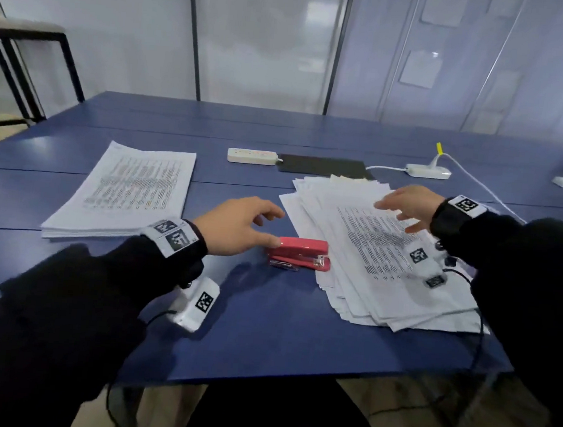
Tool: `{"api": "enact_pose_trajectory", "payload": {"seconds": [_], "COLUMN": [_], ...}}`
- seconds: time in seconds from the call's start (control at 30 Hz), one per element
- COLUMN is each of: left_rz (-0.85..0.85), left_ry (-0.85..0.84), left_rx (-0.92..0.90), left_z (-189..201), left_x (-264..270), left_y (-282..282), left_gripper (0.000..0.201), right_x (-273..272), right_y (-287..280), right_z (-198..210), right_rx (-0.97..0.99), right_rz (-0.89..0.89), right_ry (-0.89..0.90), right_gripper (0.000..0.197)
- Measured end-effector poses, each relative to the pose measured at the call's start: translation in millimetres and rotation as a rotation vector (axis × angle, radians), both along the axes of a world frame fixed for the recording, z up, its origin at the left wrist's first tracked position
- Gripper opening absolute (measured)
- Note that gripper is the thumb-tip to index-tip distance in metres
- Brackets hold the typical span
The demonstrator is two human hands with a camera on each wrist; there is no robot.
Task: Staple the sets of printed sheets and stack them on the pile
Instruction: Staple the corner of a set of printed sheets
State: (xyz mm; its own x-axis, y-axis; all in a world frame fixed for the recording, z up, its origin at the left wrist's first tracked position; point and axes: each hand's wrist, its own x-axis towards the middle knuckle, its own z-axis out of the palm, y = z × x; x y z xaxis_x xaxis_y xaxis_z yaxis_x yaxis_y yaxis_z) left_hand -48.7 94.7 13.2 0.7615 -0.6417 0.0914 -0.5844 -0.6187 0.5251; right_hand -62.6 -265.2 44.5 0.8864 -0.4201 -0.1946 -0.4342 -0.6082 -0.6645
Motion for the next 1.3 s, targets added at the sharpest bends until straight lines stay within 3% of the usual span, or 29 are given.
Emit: {"api": "enact_pose_trajectory", "payload": {"seconds": [0.1,0.27,0.43,0.6,0.7,0.87,0.97,1.1,1.2,1.3], "left_rz": [-0.020,-0.028,-0.064,-0.016,0.021,0.112,0.153,0.214,0.282,0.348], "left_ry": [0.007,0.019,-0.008,-0.048,-0.069,-0.068,-0.046,-0.046,-0.063,-0.054], "left_rx": [0.047,0.120,0.282,0.578,0.663,0.672,0.658,0.631,0.559,0.447], "left_z": [-9.8,-12.5,-9.0,-2.4,3.9,10.7,9.9,13.2,19.8,30.2], "left_x": [-0.5,-0.5,-10.5,-19.9,-19.2,-16.3,-15.1,-17.4,-15.2,-10.8], "left_y": [-19.9,-30.8,-19.4,11.4,33.1,68.3,85.4,100.4,109.5,116.3], "left_gripper": [0.057,0.052,0.035,0.041,0.037,0.025,0.022,0.021,0.021,0.021], "right_x": [-7.3,-25.6,-21.3,-12.9,-12.0,-9.7,-6.9,-5.5,-7.9,-1.2], "right_y": [-45.6,-47.6,-43.4,-37.6,-28.2,-16.7,-14.8,-14.2,-11.0,-4.3], "right_z": [-11.3,-23.6,-24.7,-19.1,-14.0,3.9,15.9,43.4,64.9,68.2], "right_rx": [-0.359,-0.432,-0.509,-0.396,-0.378,-0.426,-0.421,-0.048,0.226,0.137], "right_rz": [-0.067,-0.010,-0.024,-0.003,0.053,0.163,0.217,0.222,0.334,0.489], "right_ry": [0.159,0.317,0.150,-0.155,-0.320,-0.512,-0.583,-0.712,-0.584,-0.367], "right_gripper": [0.056,0.061,0.086,0.033,0.006,0.020,0.017,0.014,0.007,0.013]}}
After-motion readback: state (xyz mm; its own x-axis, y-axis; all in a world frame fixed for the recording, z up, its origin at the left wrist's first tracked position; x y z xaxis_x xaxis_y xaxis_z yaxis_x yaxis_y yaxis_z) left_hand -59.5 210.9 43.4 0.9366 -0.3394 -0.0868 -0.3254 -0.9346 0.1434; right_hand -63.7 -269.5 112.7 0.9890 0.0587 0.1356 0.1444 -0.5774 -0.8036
